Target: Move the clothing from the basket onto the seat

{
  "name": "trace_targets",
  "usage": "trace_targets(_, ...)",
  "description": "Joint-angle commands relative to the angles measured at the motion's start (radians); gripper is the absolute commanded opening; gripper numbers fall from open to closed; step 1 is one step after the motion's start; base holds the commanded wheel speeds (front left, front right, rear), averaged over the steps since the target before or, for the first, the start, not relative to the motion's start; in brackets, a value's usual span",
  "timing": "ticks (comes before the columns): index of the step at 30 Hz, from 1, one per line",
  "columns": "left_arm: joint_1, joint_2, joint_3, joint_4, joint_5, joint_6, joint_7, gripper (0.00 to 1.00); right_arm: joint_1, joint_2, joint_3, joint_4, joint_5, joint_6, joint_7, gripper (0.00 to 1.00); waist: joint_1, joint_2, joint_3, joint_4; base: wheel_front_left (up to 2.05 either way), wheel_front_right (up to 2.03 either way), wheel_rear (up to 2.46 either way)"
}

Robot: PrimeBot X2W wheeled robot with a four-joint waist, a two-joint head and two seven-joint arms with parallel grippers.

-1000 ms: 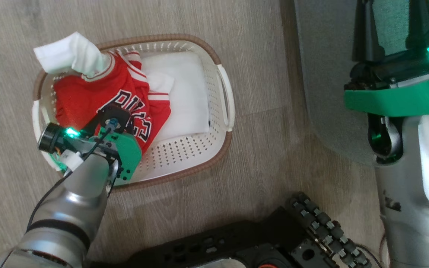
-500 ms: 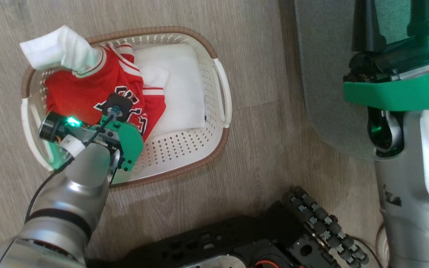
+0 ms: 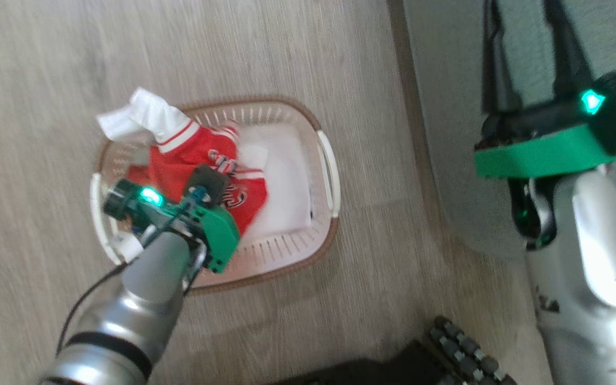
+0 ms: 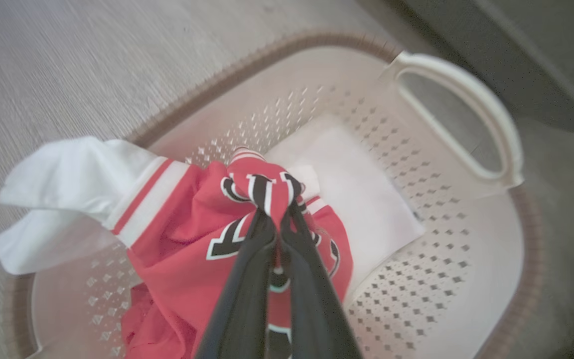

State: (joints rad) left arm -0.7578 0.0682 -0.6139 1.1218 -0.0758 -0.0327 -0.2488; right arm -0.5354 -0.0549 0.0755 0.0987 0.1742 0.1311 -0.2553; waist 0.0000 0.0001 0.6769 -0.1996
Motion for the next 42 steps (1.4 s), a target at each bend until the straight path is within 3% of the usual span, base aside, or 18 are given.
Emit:
trace_targets(1,0.027,0.01,0.017,-0.038,-0.007,-0.007,-0.012,0.0,0.04,0.005,0.02,-0.02,-0.005,0.0,-0.006,1.0,0.0,-0.0001,-0.098,0.031,0.0,0.0,0.0)
trace_targets(7,0.121,0.032,0.021,-0.234,-0.038,-0.051,-0.013,0.0,0.122,0.005,0.029,0.056,-0.021,0.0,-0.006,1.0,0.0,-0.0001,-0.29,0.06,0.0,0.0,0.0)
trace_targets(16,0.199,0.03,0.052,-0.457,-0.143,-0.085,-0.013,0.0,0.284,0.005,0.038,0.145,-0.04,0.0,-0.006,1.0,0.0,-0.0001,-0.562,0.098,0.0,0.0,0.0)
trace_targets(21,0.191,0.024,0.064,-0.53,-0.194,-0.09,-0.008,0.0,0.344,0.005,0.061,0.173,-0.041,0.0,-0.006,1.0,0.0,-0.0001,-0.66,0.112,0.0,0.0,0.0)
trace_targets(34,0.106,0.032,0.104,-0.618,-0.238,-0.073,0.046,0.0,0.37,0.005,0.13,0.192,-0.025,0.0,-0.006,1.0,0.0,-0.0001,-0.755,0.126,0.0,0.0,0.0)
trace_targets(42,0.081,0.023,0.093,-0.62,-0.251,-0.072,0.059,0.0,0.301,0.005,0.214,0.225,-0.038,0.0,-0.006,1.0,0.0,-0.0001,-0.777,0.138,0.0,0.0,0.0)
